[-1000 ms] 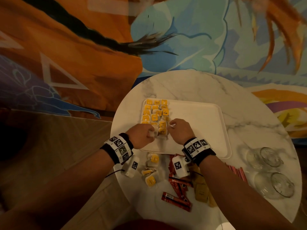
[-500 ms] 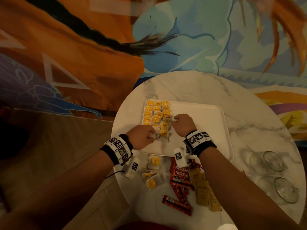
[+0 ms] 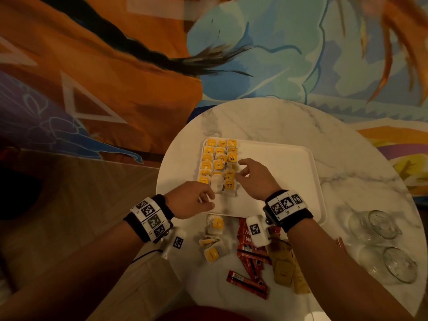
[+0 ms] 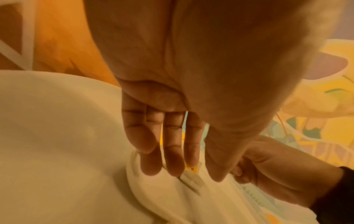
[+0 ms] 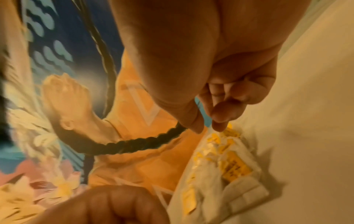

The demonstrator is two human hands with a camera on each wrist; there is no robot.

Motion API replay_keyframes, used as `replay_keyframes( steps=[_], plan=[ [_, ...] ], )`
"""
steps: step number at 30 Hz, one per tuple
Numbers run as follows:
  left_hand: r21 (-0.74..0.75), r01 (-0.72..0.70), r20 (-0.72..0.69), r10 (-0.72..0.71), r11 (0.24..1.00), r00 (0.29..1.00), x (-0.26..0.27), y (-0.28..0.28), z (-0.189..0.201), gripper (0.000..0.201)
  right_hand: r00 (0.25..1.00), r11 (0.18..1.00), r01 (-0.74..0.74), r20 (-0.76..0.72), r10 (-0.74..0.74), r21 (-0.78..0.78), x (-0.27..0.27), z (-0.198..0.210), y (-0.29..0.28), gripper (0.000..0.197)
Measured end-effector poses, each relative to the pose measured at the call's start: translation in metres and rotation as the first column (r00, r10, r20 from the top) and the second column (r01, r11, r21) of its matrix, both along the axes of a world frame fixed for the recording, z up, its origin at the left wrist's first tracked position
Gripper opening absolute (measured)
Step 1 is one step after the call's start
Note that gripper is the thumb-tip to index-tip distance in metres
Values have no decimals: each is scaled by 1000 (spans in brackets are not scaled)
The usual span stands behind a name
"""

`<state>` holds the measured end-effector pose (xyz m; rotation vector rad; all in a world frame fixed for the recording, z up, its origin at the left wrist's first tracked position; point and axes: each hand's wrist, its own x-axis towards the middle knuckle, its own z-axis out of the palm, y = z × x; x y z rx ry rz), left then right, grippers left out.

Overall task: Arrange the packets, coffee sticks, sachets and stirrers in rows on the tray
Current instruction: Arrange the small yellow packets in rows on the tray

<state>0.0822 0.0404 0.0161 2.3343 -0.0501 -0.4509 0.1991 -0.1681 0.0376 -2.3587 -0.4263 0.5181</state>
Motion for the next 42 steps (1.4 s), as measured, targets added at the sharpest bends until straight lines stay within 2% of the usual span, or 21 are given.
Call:
replay_keyframes(
  steps=[5,8,10,14,18,21,24,26,29,31,33,39,42],
  plan=[
    [41,56,-25,-55,998,998,-22,-7,-1,20,981,984,-178,72,178,2,-42,12,-12,23],
    [100,65,-19,-63,993,998,-31,-13,-9,16,955,954,-295,28,297,-60,-66,9,-17,19],
    [141,62,-31,-59,988,998,-34,-14,-16,18,930,922,-366,-14,367,-123,-80,1,-17,19],
    [162,27,-44,-20,986,999,-37,-17,-28,36,888,861,-456,-56,456,-227,-99,-12,-14,30],
    [144,17,-47,-10,989,999,-36,-17,-33,31,852,810,-496,3,524,-313,-106,-18,-8,31],
    [91,2,-61,4,996,998,-37,-12,-32,22,846,803,-475,65,530,-361,-110,-20,-2,28],
    [18,-40,-101,42,999,994,-39,-10,-27,27,860,838,-453,98,501,-304,-112,-19,-5,34],
    [-56,-153,-151,143,987,978,-41,-12,-22,39,875,871,-424,136,464,-246,-113,-16,-8,35],
    [-170,-361,-268,309,917,913,-46,-16,-9,56,893,914,-367,210,398,-171,-116,-11,-13,28],
    [-190,-437,-328,363,879,872,-49,-18,-2,63,892,930,-350,263,367,-111,-119,-9,-15,22],
    [-225,-463,-348,373,857,860,-50,-20,4,66,891,936,-348,290,349,-58,-122,-8,-16,20],
    [-443,-436,-310,323,783,894,-48,-21,11,25,899,932,-361,258,355,-24,-120,-8,-10,24],
    [-507,-432,-306,313,746,899,-46,-20,10,17,913,940,-340,235,333,-11,-118,-11,-7,25]
  ],
)
